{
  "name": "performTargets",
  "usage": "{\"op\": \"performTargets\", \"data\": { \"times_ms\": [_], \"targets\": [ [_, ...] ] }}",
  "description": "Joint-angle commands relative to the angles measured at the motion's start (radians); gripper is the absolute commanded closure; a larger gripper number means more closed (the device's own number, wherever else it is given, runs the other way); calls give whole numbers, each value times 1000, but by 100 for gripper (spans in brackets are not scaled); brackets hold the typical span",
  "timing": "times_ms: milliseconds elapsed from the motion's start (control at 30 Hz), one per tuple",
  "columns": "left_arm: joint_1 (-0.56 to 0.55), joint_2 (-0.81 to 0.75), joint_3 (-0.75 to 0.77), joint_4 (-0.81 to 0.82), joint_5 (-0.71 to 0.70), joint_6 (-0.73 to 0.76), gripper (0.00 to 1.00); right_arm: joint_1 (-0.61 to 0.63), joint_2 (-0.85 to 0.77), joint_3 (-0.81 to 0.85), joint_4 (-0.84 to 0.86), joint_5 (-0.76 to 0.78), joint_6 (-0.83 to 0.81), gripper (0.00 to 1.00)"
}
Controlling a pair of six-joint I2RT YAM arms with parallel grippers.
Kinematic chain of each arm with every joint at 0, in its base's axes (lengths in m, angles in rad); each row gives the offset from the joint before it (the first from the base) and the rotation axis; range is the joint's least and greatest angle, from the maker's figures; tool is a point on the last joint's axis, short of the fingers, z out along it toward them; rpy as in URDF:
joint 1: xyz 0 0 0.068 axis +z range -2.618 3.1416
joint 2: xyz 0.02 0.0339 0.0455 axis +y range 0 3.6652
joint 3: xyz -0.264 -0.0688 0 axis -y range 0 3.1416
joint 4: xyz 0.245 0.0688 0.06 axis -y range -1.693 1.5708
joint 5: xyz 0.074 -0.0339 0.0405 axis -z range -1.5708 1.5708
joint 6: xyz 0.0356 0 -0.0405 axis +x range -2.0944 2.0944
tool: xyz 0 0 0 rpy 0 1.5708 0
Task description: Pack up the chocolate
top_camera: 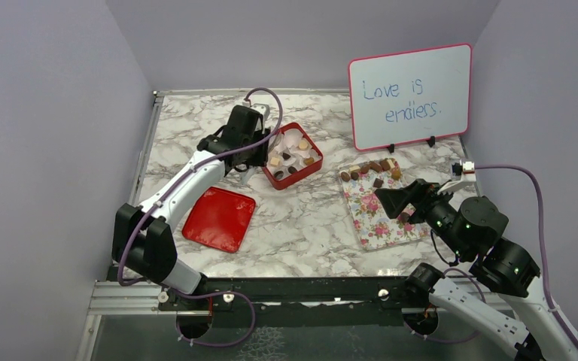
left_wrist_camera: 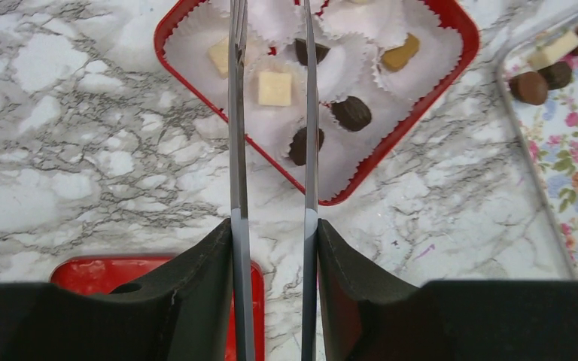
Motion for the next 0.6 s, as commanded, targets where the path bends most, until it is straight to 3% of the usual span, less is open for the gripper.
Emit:
{"op": "performTargets", "data": {
  "times_ms": [0, 333, 567],
  "targets": [
    [4, -61, 29, 47, 128, -21, 60, -4, 2, -13, 25, -15, -3, 3],
    [-21, -116, -34, 100, 202, -42, 60, -4, 13, 6, 7, 17, -11, 3],
    [-129, -104, -39, 126, 186, -61, 60, -4, 12, 46, -12, 49, -22, 3]
  ]
}}
